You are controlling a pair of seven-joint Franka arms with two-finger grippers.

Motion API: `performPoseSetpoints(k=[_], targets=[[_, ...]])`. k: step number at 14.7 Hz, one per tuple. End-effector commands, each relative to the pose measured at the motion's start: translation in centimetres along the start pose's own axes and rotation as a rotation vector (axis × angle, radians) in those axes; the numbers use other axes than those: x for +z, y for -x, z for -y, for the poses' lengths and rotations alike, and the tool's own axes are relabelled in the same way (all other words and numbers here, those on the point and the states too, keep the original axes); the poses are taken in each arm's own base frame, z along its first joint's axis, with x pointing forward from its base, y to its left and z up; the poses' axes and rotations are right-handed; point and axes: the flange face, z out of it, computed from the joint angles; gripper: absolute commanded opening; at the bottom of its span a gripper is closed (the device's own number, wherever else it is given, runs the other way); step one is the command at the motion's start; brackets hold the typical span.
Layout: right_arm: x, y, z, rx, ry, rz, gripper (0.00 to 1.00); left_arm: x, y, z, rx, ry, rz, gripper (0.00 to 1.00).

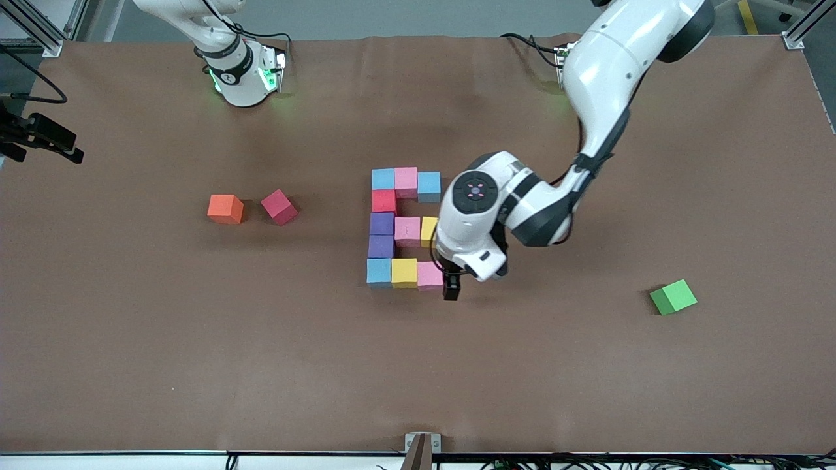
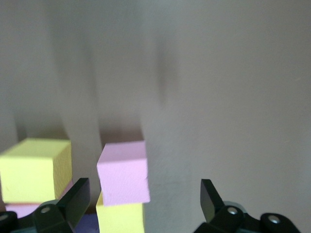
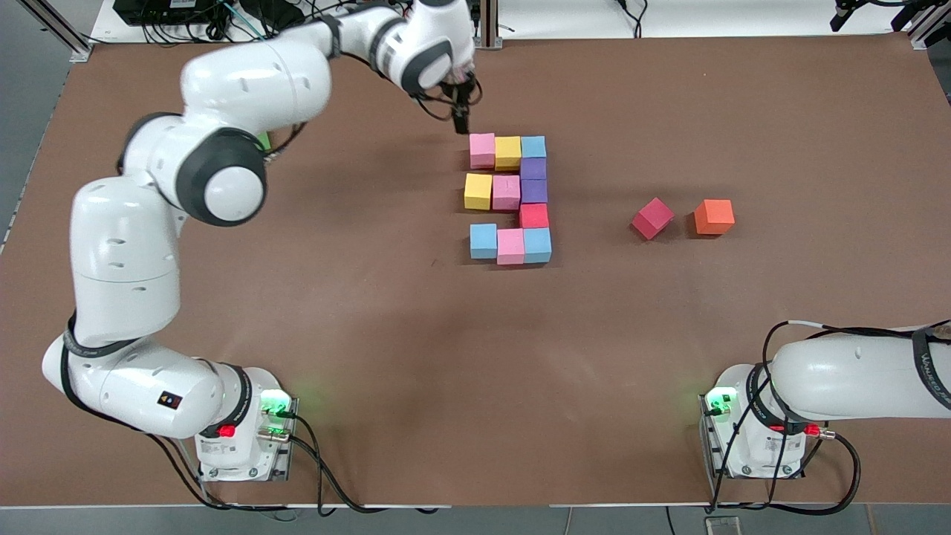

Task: Arrange 11 blocks into digit 3

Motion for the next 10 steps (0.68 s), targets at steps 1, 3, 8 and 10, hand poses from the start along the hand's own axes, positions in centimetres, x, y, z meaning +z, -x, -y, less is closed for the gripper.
performPoseSetpoints(k=[1,3,8,10], targets=[[-0.4,0.9,0.0,-0.014,0.017,-0.009,1.0,-3.8,-4.3,-0.9,0.12,-0.023,-0.029,1.0],[-0.4,0.9,-0.1,-0.02,0.017,-0.008,1.0,-4.7,-8.5,-1.9,0.251,-0.036,-0.053,1.0],[-0.1,1.0,-0.2,-0.028,0.006,0.004,1.0,-6.3,-15.6,-2.3,0.569,-0.068,-0.052,1.0],[-0.1,1.1,-0.1,-0.027,0.001,0.005,1.0,-7.3,-18.0,-2.6,0.633,-0.066,-0.053,1.0]])
